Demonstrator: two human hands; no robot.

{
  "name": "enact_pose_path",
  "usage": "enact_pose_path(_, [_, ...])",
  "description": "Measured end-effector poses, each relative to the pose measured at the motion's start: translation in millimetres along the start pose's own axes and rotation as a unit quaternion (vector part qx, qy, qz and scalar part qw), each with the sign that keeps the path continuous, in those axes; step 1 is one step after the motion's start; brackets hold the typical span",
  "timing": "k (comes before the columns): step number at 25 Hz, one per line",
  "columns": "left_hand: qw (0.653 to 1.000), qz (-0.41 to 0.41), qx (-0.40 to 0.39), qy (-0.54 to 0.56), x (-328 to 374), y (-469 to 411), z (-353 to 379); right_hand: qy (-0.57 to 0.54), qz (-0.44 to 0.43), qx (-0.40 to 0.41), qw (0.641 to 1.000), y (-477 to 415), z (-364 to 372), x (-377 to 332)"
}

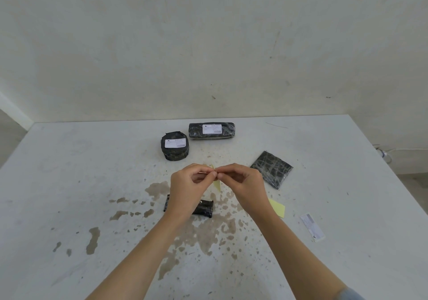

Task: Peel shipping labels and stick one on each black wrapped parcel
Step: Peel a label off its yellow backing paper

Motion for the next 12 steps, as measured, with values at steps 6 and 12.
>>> enact_pose_path(6, [1.0,-0.014,-0.002,0.016,2.8,-0.4,-2.7,0.078,-0.032,0.016,0.996,0.9,2.9,-5.3])
enact_pose_path(12, [0.999,-0.027,0.021,0.008,4.7,-1.7,-3.1,0.147,-0.08,0.041,0.985,1.0,5.9,-9.4])
Point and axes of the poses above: each hand's wrist, its own y-axis away from the middle knuckle, its own z-axis out of the palm, x = y × z, the point moved 3 cm from there along -y, towards the middle knuckle, and after that the axes turned 6 degrees about -x, right-handed, at the moved point
